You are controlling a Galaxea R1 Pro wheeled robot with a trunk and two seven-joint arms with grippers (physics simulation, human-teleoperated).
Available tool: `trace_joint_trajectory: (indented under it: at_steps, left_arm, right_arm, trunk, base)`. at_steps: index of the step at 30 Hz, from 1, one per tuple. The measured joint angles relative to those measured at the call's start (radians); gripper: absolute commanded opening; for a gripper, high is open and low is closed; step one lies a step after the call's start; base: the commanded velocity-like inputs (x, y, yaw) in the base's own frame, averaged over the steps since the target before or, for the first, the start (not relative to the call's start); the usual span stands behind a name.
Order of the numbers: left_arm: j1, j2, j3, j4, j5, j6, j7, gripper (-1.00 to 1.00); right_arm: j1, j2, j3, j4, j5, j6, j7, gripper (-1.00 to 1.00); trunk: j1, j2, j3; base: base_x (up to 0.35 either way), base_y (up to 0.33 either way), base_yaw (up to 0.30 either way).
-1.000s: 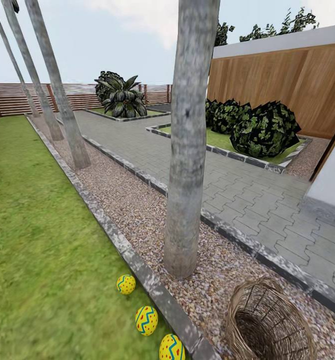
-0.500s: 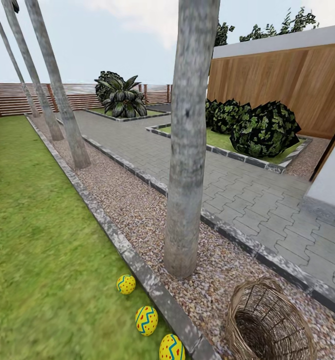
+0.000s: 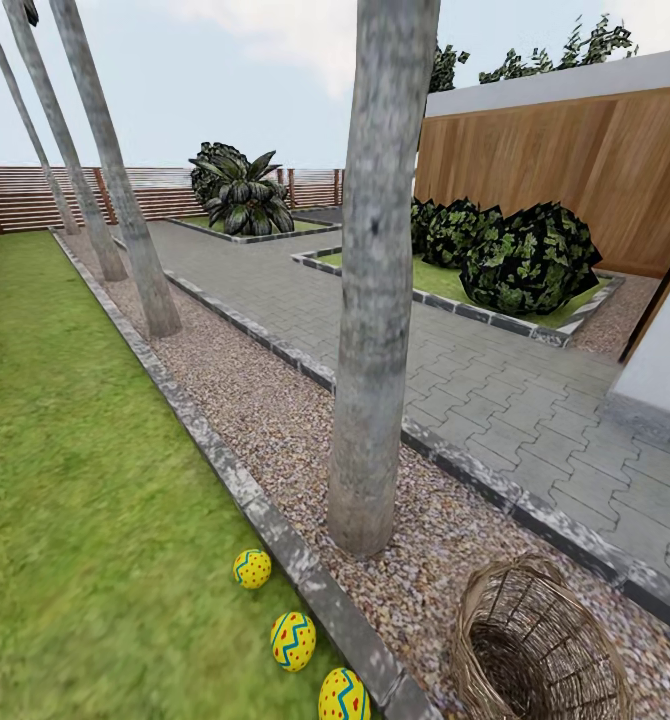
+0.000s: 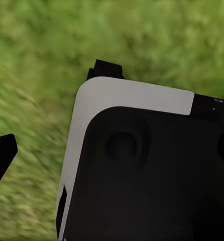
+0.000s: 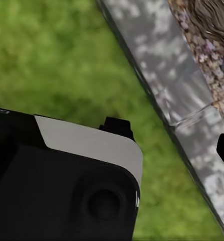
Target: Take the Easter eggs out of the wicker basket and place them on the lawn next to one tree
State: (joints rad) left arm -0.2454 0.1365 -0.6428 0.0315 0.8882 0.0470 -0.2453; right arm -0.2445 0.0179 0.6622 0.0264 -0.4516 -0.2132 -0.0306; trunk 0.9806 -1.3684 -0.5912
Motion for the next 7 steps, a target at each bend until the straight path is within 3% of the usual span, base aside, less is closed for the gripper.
trace_joint_trajectory:
  at_steps: [7]
  left_arm:
    - [0.000,0.000,0.000,0.000,0.000,0.000,0.000,1.00]
  right_arm:
    - [0.000,0.001,0.000,0.000,0.000,0.000,0.000,1.00]
  trunk:
    - [0.000,0.000,0.000]
  base:
    - [0.000,0.000,0.000]
